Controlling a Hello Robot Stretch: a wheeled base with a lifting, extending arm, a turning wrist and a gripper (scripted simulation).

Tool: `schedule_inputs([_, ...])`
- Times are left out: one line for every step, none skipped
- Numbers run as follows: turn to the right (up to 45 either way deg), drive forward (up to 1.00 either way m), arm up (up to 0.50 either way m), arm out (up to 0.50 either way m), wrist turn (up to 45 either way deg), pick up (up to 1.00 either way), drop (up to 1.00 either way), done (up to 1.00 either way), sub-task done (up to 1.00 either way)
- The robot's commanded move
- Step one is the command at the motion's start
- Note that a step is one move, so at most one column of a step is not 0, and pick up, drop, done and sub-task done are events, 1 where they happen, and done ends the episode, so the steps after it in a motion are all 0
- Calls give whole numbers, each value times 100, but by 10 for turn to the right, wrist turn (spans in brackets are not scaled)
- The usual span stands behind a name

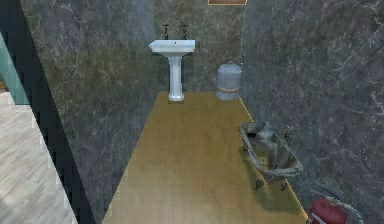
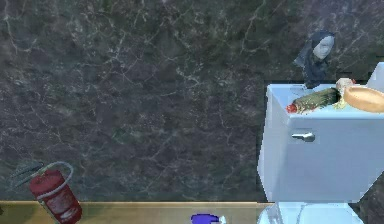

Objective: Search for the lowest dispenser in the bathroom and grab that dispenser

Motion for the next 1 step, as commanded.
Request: schedule_inputs([0,0,10,0,0,0,0,0,0])
